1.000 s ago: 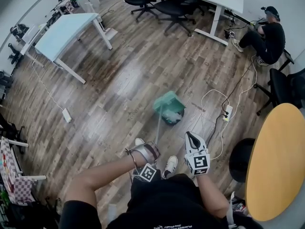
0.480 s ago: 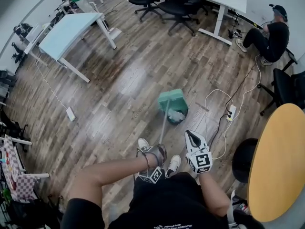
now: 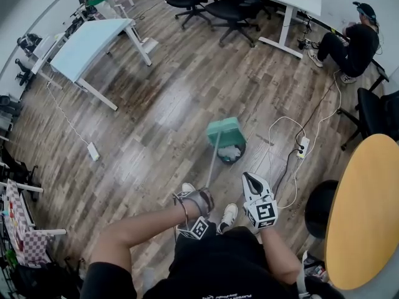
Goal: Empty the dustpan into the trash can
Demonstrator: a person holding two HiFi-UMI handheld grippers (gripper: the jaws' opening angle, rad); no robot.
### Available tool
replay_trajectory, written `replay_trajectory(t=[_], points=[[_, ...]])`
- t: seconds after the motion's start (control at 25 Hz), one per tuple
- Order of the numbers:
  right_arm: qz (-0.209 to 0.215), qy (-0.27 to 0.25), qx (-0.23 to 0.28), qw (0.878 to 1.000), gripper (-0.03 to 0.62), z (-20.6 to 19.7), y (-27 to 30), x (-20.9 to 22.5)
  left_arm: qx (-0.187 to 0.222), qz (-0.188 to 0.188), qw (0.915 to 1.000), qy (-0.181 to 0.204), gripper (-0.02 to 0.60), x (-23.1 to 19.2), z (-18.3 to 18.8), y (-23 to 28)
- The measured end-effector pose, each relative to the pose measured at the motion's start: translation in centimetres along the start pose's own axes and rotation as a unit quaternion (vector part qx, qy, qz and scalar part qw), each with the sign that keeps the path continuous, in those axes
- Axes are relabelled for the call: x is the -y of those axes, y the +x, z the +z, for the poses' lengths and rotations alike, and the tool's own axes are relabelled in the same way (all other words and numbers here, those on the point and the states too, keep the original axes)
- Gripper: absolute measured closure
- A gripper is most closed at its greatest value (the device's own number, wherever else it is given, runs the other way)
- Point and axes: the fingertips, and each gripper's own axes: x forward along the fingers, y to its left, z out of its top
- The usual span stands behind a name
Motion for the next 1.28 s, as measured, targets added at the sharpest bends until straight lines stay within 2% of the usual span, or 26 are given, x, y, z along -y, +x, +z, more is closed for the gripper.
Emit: replay_trajectory(t=[0.16,0.36,0.52,0.6,0.64,0.68,0.76,0.96,1.12,1.28], points=[[-0.005,0.004,-0.005,1.0,0.57,-0.1,-0.2,0.4,0.037,0.005,0.9954,-0.088,0.44,-1.0,-0.6,-0.4],[-0.002,-0.003,-0.002,1.0,0.571,0.8,0.4,0.6,0.068,0.041,0.9758,-0.204,0.454,-3.3,-2.6,-1.2],[-0.001,-0.007,-0.011,1.0,0.571,1.1,1.1,0.4,0.075,0.077,0.9536,-0.281,0.479,-4.5,-4.7,-1.8],[-0.003,-0.007,-0.014,1.0,0.571,1.3,1.6,0.2,0.08,0.087,0.9371,-0.329,0.482,-4.6,-6.0,-2.1],[-0.004,-0.008,-0.014,1.0,0.571,1.5,1.8,0.1,0.08,0.092,0.9263,-0.357,0.482,-4.5,-6.8,-2.2],[-0.004,-0.008,-0.014,1.0,0.571,1.7,2.1,0.0,0.079,0.097,0.913,-0.388,0.483,-4.4,-7.7,-2.3],[-0.002,-0.011,-0.013,1.0,0.571,2.1,2.7,-0.1,0.08,0.108,0.8785,-0.459,0.483,-4.3,-9.4,-2.2],[-0.006,-0.013,-0.009,1.0,0.571,3.1,4.4,-0.1,0.083,0.127,0.7745,-0.614,0.483,-4.1,-13.2,-2.1],[-0.012,-0.016,-0.001,1.0,0.571,4.4,6.1,-0.3,0.087,0.136,0.6905,-0.705,0.483,-2.8,-16.6,-2.2],[-0.017,-0.019,0.002,1.0,0.571,5.3,7.9,-0.2,0.099,0.14,0.6131,-0.771,0.483,-0.8,-19.4,-1.7]])
